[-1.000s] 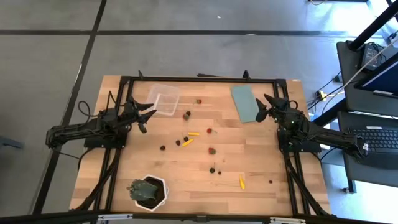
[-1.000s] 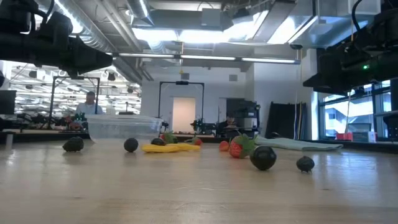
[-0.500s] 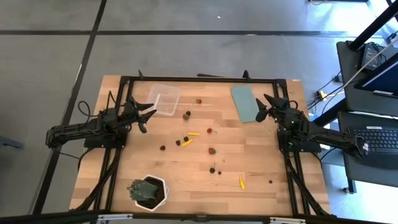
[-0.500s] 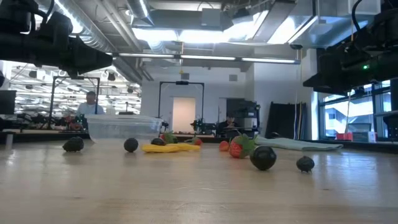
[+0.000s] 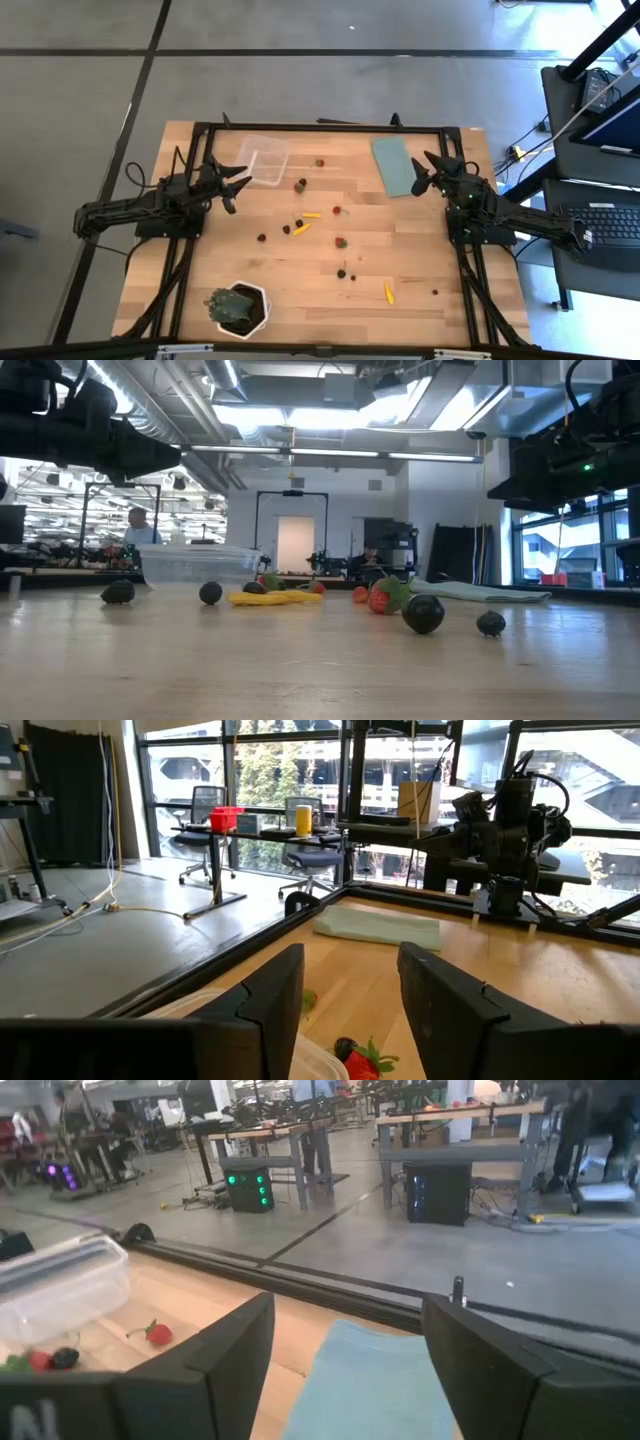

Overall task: Pick and placing Produce into tupperware
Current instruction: Put the blackberry into the transparent bin

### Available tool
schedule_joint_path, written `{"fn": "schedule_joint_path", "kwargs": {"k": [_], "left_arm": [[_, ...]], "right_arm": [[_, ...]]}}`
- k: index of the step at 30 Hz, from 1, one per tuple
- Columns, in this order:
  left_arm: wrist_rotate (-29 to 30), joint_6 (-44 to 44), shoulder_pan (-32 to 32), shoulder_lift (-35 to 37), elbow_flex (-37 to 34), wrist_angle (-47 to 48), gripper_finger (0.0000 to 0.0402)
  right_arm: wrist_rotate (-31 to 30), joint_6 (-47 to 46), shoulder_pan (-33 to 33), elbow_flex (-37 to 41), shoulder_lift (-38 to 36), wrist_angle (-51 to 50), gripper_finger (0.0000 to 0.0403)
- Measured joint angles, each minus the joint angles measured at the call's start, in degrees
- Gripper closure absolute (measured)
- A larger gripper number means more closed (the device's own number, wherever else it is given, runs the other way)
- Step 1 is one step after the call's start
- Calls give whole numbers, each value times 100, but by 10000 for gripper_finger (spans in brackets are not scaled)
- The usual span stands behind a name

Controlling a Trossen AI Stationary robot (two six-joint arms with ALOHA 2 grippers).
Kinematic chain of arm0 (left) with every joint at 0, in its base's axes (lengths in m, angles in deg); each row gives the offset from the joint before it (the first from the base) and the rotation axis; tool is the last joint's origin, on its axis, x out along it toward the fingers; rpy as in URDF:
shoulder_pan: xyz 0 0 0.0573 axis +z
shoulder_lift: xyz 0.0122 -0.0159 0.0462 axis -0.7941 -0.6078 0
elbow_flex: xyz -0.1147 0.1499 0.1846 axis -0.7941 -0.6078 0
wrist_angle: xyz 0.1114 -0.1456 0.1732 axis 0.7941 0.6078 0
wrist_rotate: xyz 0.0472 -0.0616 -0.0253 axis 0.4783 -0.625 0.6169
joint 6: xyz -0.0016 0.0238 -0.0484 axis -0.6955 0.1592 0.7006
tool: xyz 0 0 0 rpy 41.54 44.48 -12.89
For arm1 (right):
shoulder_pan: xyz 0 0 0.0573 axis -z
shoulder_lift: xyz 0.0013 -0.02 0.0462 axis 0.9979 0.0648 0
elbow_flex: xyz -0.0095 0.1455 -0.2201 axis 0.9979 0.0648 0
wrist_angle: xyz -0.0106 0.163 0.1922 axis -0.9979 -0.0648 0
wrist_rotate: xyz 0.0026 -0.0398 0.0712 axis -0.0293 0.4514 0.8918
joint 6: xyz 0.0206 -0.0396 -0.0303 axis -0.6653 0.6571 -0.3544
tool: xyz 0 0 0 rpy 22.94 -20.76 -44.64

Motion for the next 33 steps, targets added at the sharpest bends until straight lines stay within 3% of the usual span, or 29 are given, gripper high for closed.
{"fn": "schedule_joint_path", "kwargs": {"k": [16, 27, 33], "left_arm": [[0, 0, 0, 1, 0, 2, 243], [0, 0, 0, 1, -1, 1, 252], [0, 0, 0, 0, 0, 0, 245]], "right_arm": [[15, -166, 0, -1, 0, -1, 148], [1248, -280, -2, 1, 0, 36, 145], [1373, -216, -2, 0, 0, 45, 101]]}}
